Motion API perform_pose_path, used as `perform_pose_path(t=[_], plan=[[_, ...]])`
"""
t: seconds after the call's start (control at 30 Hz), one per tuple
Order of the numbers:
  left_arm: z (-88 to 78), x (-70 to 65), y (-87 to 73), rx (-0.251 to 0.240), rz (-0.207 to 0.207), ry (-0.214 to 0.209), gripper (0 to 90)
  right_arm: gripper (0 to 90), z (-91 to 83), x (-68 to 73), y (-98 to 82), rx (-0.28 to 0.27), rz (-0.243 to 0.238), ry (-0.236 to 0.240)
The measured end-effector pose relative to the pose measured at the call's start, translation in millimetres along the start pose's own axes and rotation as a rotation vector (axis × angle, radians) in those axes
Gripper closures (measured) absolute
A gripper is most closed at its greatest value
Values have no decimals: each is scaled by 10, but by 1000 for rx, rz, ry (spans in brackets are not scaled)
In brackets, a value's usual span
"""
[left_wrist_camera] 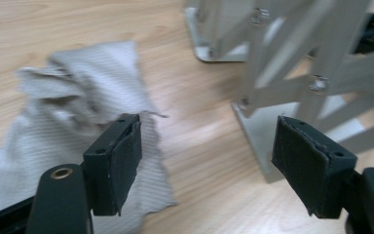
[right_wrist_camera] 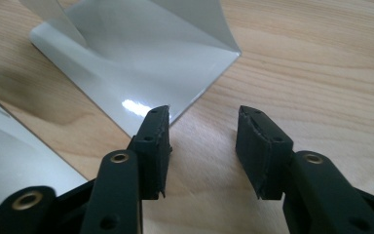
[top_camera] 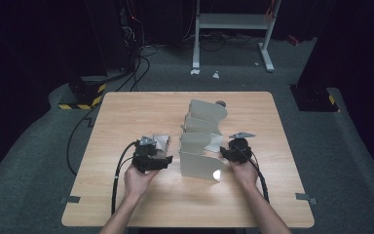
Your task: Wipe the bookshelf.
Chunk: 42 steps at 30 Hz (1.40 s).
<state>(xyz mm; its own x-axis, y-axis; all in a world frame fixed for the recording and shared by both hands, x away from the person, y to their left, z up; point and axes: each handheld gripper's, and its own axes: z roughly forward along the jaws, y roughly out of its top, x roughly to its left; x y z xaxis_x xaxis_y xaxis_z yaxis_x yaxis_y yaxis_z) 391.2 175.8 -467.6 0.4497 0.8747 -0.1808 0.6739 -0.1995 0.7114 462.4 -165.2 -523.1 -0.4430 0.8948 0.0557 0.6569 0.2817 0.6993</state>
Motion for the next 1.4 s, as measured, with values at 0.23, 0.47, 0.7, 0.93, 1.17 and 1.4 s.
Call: perform_pose_path(t=[0.23, 0.47, 0.7, 0.93, 1.17, 1.4], plan=[[1, 263, 11, 24, -43, 83, 268, 511, -74, 43, -133, -31, -35, -32], [77, 428, 37, 57, -45, 138, 284, 509, -121, 108, -212, -50, -35, -21], [242, 547, 58, 88, -75, 162, 357, 498, -135, 139, -260, -63, -72, -41], [459, 643, 2, 162, -97, 210, 380, 475, -138, 146, -264, -60, -78, -34], [470, 617, -14, 159, -27, 270, 513, 474, -138, 147, -265, -60, -78, -34], [419, 566, -48, 119, -2, 252, 792, 472, -138, 147, -265, -60, -79, -34]])
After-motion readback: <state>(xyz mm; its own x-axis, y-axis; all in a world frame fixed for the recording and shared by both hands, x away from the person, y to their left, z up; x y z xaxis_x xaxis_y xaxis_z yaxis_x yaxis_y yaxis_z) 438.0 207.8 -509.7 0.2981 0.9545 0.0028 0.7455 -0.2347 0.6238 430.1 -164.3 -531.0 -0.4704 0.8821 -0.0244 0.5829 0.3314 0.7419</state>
